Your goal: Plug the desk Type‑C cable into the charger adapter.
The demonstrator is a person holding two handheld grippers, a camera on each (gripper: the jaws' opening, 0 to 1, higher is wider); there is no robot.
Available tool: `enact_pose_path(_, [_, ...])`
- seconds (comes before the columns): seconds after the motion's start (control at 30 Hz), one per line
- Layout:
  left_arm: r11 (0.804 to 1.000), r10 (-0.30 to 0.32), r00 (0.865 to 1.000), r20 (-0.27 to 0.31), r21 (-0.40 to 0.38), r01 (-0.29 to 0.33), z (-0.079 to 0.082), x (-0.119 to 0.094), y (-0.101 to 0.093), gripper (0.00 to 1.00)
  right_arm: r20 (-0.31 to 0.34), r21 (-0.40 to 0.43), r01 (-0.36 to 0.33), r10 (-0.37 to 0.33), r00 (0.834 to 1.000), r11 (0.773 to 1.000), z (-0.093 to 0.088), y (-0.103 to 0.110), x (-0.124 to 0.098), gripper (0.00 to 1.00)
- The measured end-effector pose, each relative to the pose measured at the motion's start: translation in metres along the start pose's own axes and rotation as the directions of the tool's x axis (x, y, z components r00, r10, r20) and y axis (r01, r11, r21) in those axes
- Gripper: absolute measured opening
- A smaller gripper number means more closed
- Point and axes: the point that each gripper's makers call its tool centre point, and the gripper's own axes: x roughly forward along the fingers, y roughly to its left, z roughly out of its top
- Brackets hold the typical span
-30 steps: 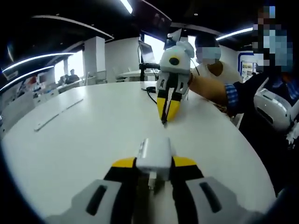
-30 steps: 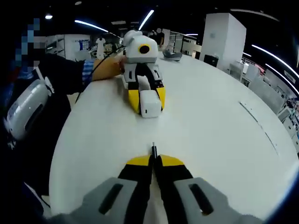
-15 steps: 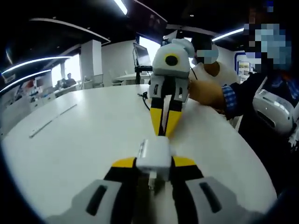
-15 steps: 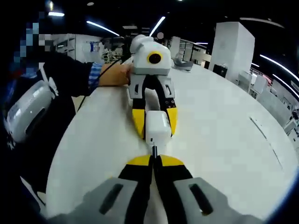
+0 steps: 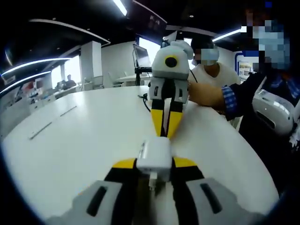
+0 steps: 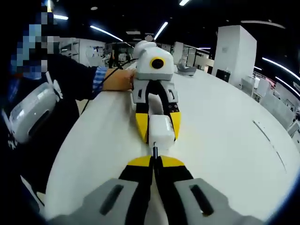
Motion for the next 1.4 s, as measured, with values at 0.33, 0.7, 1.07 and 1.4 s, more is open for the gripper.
enact_pose_path(0.33, [1.000, 0.008, 1.000, -0.008, 0.014, -0.008, -0.001, 0.001, -0.002, 0.27, -0.018, 0.000, -0.002, 0.002, 1.000, 1.000, -0.001, 0.001, 0.001, 0.04])
enact_pose_path(0.7, [1.000, 0.011, 1.000, -0.021, 0.025, -0.010, -0.001, 0.001, -0.004, 0.27, -0.113, -0.009, -0.052, 0.051, 0.992, 0.999, -0.001, 0.005, 0.002, 0.04])
enact_pose_path(1.07, [0.999, 0.012, 0.999, -0.041, 0.034, -0.011, -0.002, 0.001, -0.005, 0.27, -0.248, -0.085, -0.116, 0.091, 0.964, 0.990, -0.002, 0.012, 0.004, 0.05])
enact_pose_path(1.4, [0.998, -0.006, 1.000, -0.023, 0.056, 0.007, -0.002, -0.001, -0.006, 0.27, -0.153, -0.077, -0.076, 0.063, 0.986, 0.994, -0.015, 0.006, -0.011, 0.08])
